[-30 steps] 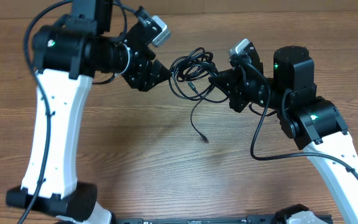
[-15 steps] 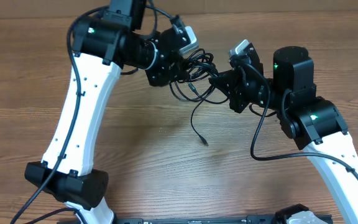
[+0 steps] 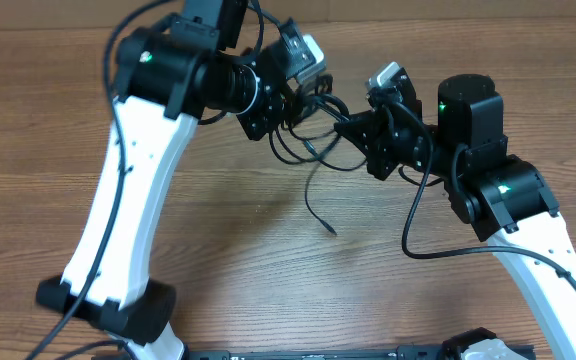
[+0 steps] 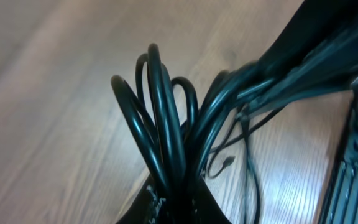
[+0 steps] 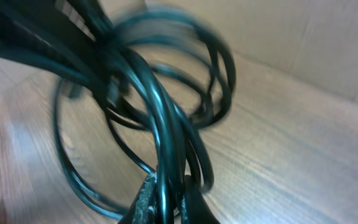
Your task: Untangle cables
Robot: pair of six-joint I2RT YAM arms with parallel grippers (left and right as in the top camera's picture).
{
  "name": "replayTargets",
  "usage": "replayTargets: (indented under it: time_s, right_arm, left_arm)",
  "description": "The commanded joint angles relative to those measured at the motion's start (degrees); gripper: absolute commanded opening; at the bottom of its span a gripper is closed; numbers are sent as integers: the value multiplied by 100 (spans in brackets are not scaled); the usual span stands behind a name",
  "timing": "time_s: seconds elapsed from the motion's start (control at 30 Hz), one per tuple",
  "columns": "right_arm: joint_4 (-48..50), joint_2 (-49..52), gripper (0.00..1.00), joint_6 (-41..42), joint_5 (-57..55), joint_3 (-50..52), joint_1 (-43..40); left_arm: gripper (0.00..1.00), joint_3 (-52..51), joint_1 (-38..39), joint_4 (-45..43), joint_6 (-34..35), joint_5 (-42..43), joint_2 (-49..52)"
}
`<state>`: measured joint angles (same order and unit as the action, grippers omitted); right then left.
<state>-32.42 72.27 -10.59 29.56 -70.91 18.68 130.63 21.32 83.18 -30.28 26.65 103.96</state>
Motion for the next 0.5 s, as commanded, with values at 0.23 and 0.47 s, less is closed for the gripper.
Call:
replayTargets:
  time_s: [0.23, 0.47]
  right_arm:
    - [-107, 557, 4, -186, -1543, -105, -74]
    - [74, 898, 4, 74, -1438, -131, -61]
  left_arm:
    - [4, 791, -192, 330, 1126, -1233, -1757]
    - [4, 785, -190, 551, 1213, -1226, -1744]
